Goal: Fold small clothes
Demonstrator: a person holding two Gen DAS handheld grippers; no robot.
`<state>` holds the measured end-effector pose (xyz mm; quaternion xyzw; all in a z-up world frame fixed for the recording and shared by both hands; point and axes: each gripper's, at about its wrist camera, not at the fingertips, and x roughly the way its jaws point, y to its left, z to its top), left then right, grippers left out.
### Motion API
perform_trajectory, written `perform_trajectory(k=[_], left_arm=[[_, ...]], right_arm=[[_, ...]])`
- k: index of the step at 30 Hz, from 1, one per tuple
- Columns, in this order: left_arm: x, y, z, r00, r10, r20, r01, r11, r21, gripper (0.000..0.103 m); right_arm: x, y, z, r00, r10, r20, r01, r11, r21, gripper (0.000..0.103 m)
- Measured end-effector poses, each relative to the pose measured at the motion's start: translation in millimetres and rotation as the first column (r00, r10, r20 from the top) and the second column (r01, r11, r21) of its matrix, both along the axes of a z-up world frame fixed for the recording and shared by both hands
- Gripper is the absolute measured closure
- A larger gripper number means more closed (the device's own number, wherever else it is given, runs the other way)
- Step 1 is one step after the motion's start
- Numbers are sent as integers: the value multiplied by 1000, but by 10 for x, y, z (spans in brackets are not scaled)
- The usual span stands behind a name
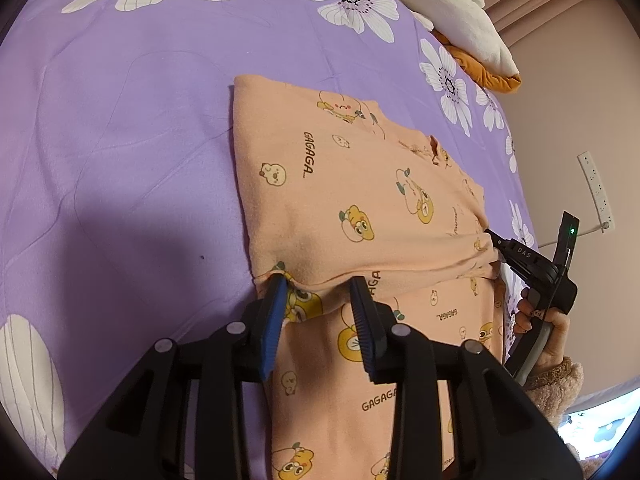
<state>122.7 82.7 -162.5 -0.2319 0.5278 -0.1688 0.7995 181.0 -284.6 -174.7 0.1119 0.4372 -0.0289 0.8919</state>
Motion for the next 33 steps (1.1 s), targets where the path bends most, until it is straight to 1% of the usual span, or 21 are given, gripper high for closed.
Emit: perform_trajectory(k=[7,12,22,33], left_arm=[[-15,-17,-3,1000,0,14,0,1000,11,70],[-24,-50,7,1000,-6,30,5,999,36,69],[-27,-53,-1,999,-4,32,3,999,32,69],[-28,-59,-3,999,-5,34,4,999,35,68]], right_arm=[[-29,22,-17,999,13,30,-12,1000,-20,95],[-22,10,-11,999,16,34,-15,1000,-20,95],[-26,0,-14,999,20,34,-19,1000,-9,95],[-35,21,-7,999,16,35,-16,1000,-19,95]])
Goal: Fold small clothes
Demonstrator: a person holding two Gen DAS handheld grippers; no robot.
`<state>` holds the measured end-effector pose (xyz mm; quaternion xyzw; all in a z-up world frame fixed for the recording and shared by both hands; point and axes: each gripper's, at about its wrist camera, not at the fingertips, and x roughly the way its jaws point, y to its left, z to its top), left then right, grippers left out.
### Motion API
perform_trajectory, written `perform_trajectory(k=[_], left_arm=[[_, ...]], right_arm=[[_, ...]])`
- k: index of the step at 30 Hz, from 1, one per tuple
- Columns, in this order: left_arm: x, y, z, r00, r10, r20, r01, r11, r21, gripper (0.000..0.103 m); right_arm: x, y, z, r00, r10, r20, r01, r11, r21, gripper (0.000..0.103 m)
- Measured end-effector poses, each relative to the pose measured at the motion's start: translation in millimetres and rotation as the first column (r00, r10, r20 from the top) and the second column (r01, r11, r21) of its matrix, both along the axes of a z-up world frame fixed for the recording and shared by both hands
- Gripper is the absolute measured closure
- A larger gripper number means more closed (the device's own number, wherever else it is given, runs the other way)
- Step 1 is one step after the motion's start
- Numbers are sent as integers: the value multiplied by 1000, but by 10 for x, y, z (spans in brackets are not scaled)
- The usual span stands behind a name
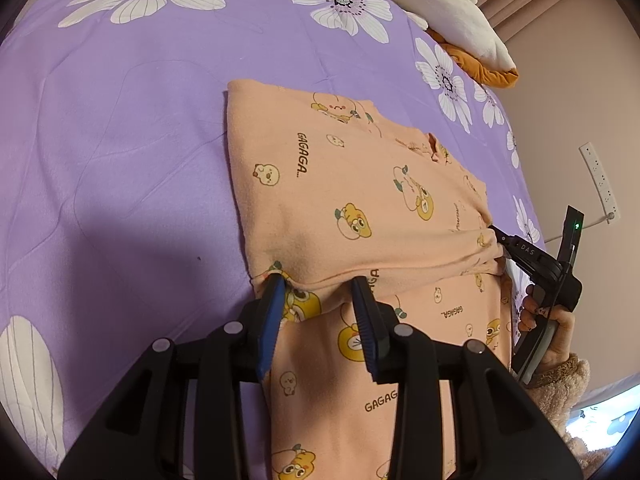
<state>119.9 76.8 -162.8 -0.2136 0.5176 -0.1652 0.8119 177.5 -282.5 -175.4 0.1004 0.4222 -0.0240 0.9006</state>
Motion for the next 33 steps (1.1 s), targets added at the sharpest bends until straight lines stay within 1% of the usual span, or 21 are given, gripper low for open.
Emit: perform_trajectory(k=[13,16,17,18,20,21,23,24,25,26,27,28,29,33], left_arm=[[-1,-6,-1,1000,0,2,0,1000,4,68],[-1,-19,-1,1000,0,6,0,1000,11,68],[-3,-18,1,1000,3,9,-3,1000,11,67],[-9,-20,2,1000,4,11,-4,1000,12,67],[-31,-16,27,1000,10,21,-11,1000,20,68],[-51,-23,48,999,19,26,-20,999,33,68],[-123,-66,146,998,46,46,-50,993,102,66],[-174,-94,206,996,58,64,-66,988,140,62],[-241,-124,270,994,70,84,-84,981,178,52],[-310,-143,324,991,79,104,-98,976,195,43],[-383,-149,370,989,87,122,-110,974,199,40],[-460,-156,411,987,96,131,-120,973,198,33],[-528,-163,439,986,103,134,-128,972,197,30],[-804,-195,522,979,141,147,-168,967,193,27]], right_arm=[[0,-2,-3,1000,1,2,-1,1000,2,95],[-15,-17,6,1000,-2,12,2,1000,15,95],[-36,-21,22,1000,-13,21,12,1000,19,93],[-62,-5,48,999,-17,33,17,1000,5,88],[-109,53,106,999,-15,47,18,997,-77,54],[-145,77,151,998,-13,59,20,993,-114,50],[-229,88,259,996,12,87,-1,992,-130,49],[-289,81,330,995,26,97,-15,993,-118,49],[-360,64,403,993,35,112,-23,994,-103,49],[-421,50,447,991,42,126,-30,995,-92,47],[-506,37,500,988,53,143,-42,996,-81,44],[-613,21,552,986,65,155,-54,996,-69,37],[-682,16,568,984,74,160,-65,996,-62,33],[-963,-6,531,978,146,146,-145,989,-23,32]])
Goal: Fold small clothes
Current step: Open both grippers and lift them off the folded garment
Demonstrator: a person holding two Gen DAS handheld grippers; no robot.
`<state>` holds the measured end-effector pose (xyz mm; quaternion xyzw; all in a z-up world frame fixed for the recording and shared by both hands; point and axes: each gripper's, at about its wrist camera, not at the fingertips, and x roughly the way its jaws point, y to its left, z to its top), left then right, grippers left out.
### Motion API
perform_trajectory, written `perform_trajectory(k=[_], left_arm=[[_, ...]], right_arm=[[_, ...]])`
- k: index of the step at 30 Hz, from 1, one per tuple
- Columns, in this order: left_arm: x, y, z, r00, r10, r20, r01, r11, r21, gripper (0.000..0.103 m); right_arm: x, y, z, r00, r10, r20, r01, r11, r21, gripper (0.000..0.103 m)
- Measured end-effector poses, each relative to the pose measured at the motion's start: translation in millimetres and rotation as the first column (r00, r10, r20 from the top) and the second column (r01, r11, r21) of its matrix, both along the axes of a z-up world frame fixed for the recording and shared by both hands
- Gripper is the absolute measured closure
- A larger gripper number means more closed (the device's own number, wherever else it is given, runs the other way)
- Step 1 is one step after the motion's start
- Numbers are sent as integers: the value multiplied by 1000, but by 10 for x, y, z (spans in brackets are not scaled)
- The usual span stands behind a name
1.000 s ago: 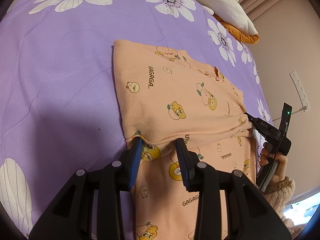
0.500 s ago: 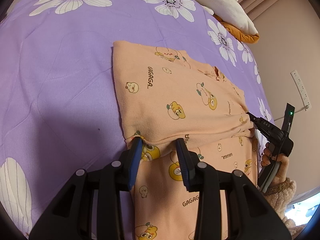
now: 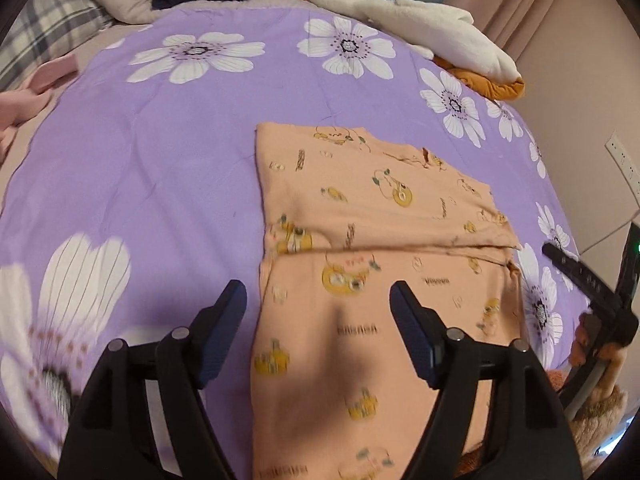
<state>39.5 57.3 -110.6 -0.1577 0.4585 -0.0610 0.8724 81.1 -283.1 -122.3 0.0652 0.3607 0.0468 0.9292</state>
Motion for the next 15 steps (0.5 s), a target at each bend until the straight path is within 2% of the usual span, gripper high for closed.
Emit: perform_trajectory(k=[2,7,15], left_arm=[[-153,-4,9,999,33,1,-33,999,12,24],[-416,-68,-68,998,65,-21,-64,996,59,24],[-752,-67,-313,995,50,-82,-51,999,-8,25]], right_arm=[[-149,-28,-51,999,39,-16,-38,998,46,32],[-443,-57,-114,993,116,-36,-111,988,111,32],[-822,-139,-327,980,170,-99,-154,976,153,32]])
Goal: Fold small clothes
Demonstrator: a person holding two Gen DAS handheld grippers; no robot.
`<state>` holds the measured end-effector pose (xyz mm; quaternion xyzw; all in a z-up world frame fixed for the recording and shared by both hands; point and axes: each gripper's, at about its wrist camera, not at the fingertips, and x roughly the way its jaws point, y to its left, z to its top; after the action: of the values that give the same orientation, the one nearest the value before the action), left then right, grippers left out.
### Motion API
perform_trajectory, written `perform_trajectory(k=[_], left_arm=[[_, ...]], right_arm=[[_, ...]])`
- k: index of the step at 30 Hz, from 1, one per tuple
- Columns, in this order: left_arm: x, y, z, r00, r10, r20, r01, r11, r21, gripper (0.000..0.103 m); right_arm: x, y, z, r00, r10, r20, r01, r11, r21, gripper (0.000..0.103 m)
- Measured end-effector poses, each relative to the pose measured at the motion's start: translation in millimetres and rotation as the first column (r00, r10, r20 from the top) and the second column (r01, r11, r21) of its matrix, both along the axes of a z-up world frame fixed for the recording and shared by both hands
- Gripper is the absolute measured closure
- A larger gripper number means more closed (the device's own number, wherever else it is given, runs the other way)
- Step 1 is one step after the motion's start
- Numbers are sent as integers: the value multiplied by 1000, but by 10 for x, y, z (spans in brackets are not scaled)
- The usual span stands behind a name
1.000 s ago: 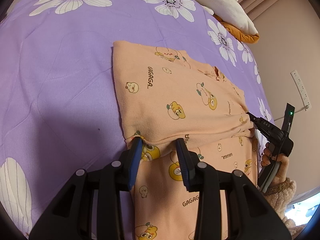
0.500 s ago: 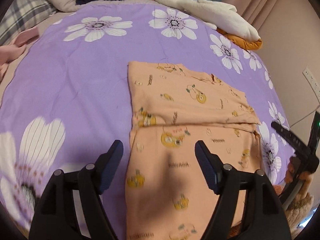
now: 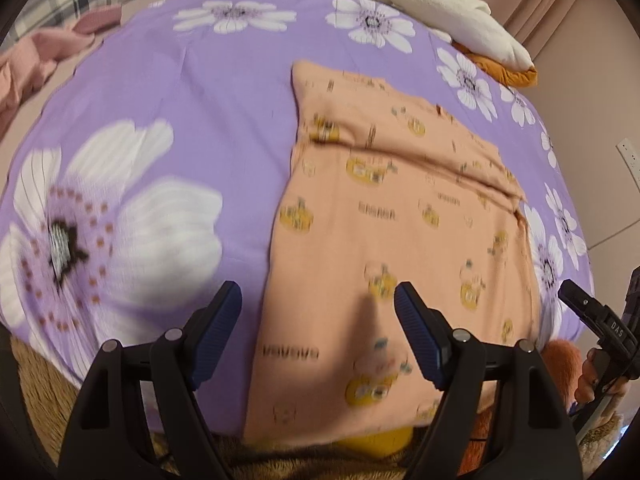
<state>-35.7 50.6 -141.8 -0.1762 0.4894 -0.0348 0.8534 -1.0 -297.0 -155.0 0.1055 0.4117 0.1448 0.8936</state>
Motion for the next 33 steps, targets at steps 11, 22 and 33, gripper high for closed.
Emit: perform_trajectory(k=[11,22,33], left_arm=[[-263,42,-187,999,-53,-3,52,983,-174,32],[-242,67,-312,999,-33,-29,23,952,-304,95],[-466,24,262,993,20,113,29,909,-415,97]], right_arm=[[-294,7,-325,994,34,-102,-33,999,8,32],[-360,83,-473,995,63,-81,-60,997,42,75],[-535,-81,11,990,105,89,-126,954,271,95]])
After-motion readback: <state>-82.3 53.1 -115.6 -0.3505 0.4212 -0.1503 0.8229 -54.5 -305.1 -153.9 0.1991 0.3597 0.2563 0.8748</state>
